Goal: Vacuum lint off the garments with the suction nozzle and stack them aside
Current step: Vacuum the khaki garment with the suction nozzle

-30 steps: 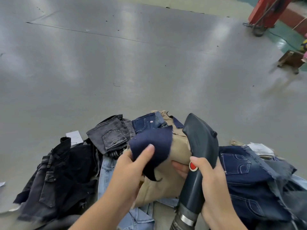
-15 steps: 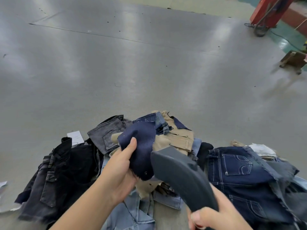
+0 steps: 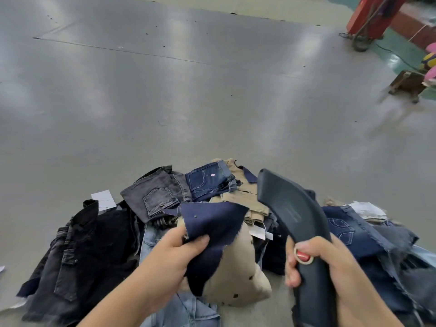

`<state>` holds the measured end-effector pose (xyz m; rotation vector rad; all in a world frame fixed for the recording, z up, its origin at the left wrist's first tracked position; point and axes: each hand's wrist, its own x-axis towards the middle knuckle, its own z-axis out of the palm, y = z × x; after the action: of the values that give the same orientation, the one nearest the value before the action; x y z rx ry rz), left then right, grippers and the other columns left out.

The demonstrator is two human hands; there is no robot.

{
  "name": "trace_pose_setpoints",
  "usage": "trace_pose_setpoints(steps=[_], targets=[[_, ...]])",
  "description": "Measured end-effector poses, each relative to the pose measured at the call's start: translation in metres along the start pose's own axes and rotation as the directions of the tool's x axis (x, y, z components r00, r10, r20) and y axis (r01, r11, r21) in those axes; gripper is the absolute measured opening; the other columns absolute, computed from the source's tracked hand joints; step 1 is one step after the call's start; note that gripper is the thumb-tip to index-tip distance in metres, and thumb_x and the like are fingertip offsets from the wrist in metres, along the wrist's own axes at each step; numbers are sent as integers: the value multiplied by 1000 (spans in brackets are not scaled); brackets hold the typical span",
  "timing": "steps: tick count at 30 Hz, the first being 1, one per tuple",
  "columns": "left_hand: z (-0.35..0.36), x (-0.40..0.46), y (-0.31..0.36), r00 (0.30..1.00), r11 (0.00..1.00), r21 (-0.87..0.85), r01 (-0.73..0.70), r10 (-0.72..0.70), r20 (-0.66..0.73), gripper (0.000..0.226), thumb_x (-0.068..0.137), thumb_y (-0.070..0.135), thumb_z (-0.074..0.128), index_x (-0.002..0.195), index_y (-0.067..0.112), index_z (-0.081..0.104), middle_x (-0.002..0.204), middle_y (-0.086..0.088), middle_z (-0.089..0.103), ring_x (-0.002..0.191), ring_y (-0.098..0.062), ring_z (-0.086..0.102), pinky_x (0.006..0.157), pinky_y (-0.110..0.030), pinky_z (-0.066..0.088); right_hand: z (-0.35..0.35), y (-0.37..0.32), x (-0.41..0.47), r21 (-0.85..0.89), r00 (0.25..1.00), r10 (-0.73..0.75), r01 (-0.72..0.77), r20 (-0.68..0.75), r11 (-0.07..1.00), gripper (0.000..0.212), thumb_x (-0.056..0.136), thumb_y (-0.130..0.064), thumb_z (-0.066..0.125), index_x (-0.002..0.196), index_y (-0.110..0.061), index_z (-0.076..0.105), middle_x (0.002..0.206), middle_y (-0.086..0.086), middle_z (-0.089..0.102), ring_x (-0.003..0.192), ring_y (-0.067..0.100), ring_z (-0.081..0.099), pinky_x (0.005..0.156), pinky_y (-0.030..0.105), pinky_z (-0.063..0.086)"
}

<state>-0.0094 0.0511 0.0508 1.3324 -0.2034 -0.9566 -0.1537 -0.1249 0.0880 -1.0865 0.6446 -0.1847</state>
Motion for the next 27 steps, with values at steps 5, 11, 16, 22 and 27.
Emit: trace_pose_setpoints(steps=[5, 11, 16, 22, 27], targets=[[-16, 11, 8, 989, 977, 213, -31, 60, -134, 32, 84, -20, 35, 77, 4, 55, 58, -5, 54, 54, -19, 53, 55, -28, 42, -17, -1, -8, -88, 975, 108, -92, 196, 992, 21, 40, -13, 68, 54, -2, 56, 57, 26, 48, 41, 29, 48, 45, 34, 43], [-4, 17, 3, 994, 995, 95, 6, 4, -110, 45, 76, -20, 37, 69, 10, 69, 62, -10, 62, 58, -19, 58, 55, -27, 42, -10, 15, -5, -338, 894, 235, -102, 381, 936, 65, 46, -19, 70, 110, -34, 67, 70, 11, 67, 64, 19, 61, 59, 22, 46], [4, 11, 1, 999, 1000, -26, 1, 0, 50, 42, 55, -12, 46, 73, 12, 75, 72, -10, 69, 63, -20, 62, 52, -19, 46, 3, 16, 1, -30, 962, 64, -58, 264, 998, 28, 44, -10, 69, 69, 1, 64, 56, 24, 49, 42, 28, 53, 50, 37, 50], [-19, 11, 8, 945, 833, -551, 52, 137, 297, 68, 96, 52, 33, 137, -1, 47, 139, -24, 49, 127, -35, 49, 108, -44, 32, -8, 16, 10, 123, 987, -88, 105, -131, 987, 42, 46, -13, 69, 82, 3, 52, 67, 21, 50, 47, 29, 47, 46, 37, 47], [-12, 39, -32, 913, 882, -248, 400, -361, 190, 30, 77, 18, 68, 100, -1, 74, 99, -18, 69, 83, -25, 70, 81, -34, 54, -7, 17, 10, 44, 977, -72, 83, -200, 996, 12, 49, -4, 63, 59, -4, 58, 61, 22, 49, 47, 30, 48, 48, 36, 48]])
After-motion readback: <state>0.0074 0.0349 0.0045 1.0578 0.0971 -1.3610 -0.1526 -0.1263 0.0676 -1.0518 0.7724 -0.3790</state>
